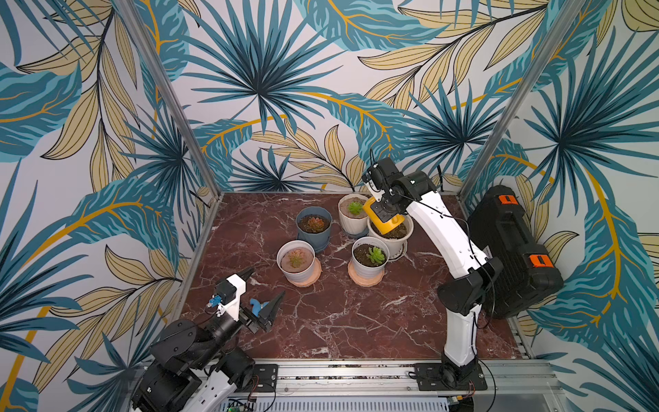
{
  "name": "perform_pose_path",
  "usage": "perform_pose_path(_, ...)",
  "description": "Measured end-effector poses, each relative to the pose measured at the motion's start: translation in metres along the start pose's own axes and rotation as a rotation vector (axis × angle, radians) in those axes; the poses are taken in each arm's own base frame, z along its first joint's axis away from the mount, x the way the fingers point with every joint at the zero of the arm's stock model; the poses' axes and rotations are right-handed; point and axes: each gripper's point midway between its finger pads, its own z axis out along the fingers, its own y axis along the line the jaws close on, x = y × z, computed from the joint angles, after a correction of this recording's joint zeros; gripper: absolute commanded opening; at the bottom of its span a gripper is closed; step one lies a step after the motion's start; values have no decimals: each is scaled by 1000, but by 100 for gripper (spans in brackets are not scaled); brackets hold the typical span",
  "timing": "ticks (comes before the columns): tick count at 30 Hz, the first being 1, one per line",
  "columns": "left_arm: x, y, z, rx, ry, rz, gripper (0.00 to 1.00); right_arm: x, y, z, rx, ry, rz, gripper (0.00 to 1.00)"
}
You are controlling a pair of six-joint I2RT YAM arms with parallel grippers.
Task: Water the succulent around the soil edge
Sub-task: Water the soil of the potted plant with water.
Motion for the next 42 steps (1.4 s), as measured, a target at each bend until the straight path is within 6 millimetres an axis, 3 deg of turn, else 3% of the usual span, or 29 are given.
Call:
perform_pose_path(10, -1, 0, -1, 0, -3, 1, 100, 8, -2, -26, -18, -36, 14, 3)
perform_pose_path(28, -1, 0, -1, 0, -3, 1, 100, 14, 16, -16, -63, -6, -1, 3)
perform_pose_path(42, -1, 0, -1, 0, -3, 0, 100, 2, 25, -31, -68, -53, -22, 3)
